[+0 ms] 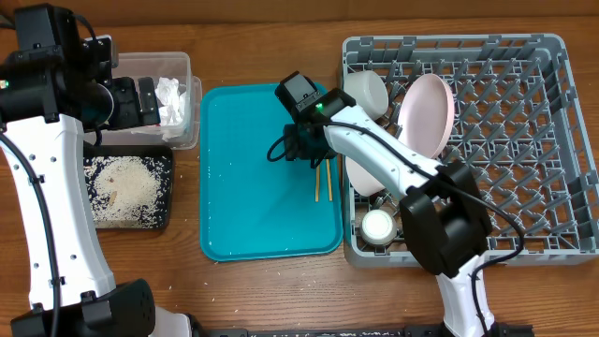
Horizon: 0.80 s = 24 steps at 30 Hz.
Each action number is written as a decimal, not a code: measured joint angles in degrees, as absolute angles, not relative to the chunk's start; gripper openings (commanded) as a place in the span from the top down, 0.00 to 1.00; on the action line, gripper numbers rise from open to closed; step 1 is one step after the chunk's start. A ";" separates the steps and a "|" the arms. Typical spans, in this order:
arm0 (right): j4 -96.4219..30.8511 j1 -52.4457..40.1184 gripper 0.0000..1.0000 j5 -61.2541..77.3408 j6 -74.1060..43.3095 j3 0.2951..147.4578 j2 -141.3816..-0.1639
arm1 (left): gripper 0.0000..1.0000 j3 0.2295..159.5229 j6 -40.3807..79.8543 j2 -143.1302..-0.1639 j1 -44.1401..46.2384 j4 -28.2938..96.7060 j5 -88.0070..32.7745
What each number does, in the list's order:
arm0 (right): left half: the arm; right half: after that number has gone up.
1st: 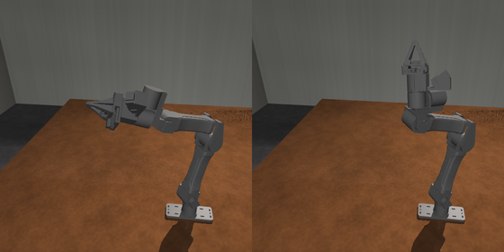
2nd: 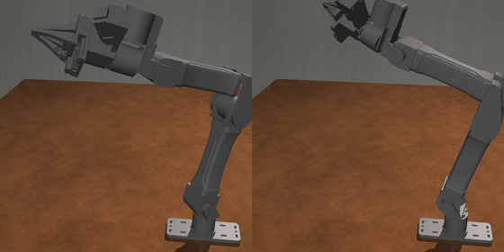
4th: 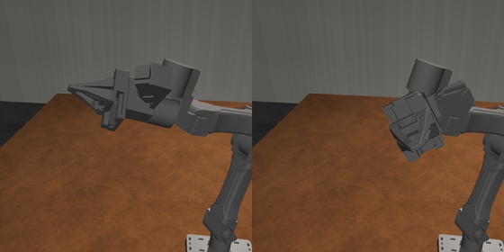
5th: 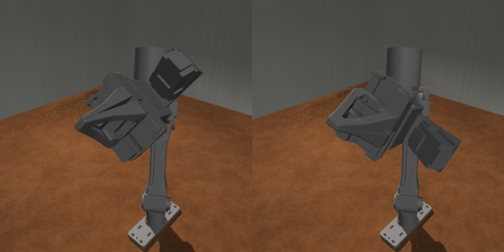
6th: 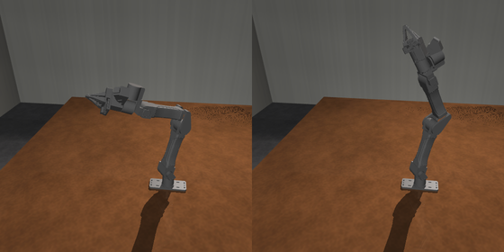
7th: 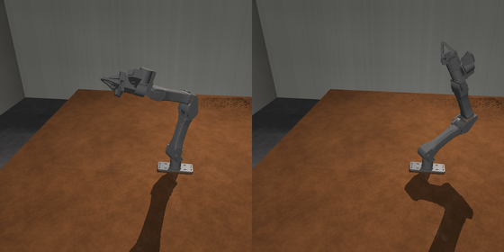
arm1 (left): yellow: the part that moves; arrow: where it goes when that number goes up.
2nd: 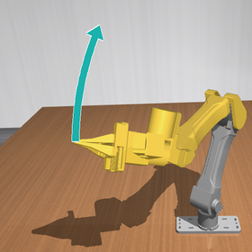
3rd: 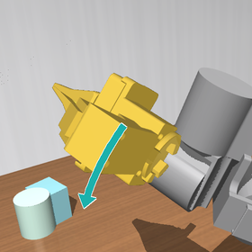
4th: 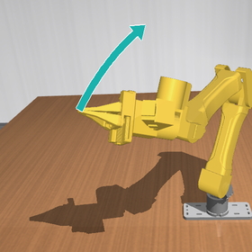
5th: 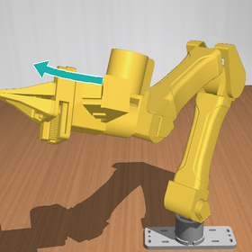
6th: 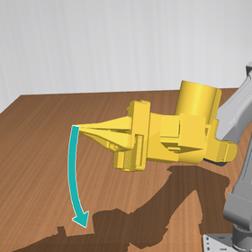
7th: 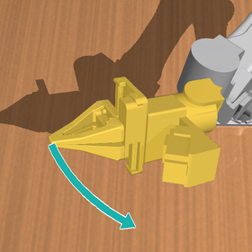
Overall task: Sort waste into correct bins and load items into the dishwasher
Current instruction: 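Stand the large white plate upright in the rack beside the small plate, then reach the right gripper down to the chopsticks on the teal tray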
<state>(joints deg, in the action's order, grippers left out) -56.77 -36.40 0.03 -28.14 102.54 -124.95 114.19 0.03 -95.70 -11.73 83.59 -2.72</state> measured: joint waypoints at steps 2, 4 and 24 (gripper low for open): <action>-57.08 -36.34 0.47 -0.97 -28.77 102.54 -126.04 | 0.00 114.19 0.03 -95.70 -11.73 83.59 -2.72; -57.08 -36.12 0.46 -1.72 -29.17 102.54 -127.00 | 0.00 114.19 0.03 -95.70 -11.73 83.59 -2.72; -58.50 -33.65 0.68 2.44 -28.40 102.89 -130.69 | 0.00 114.19 0.03 -95.70 -11.73 83.59 -2.72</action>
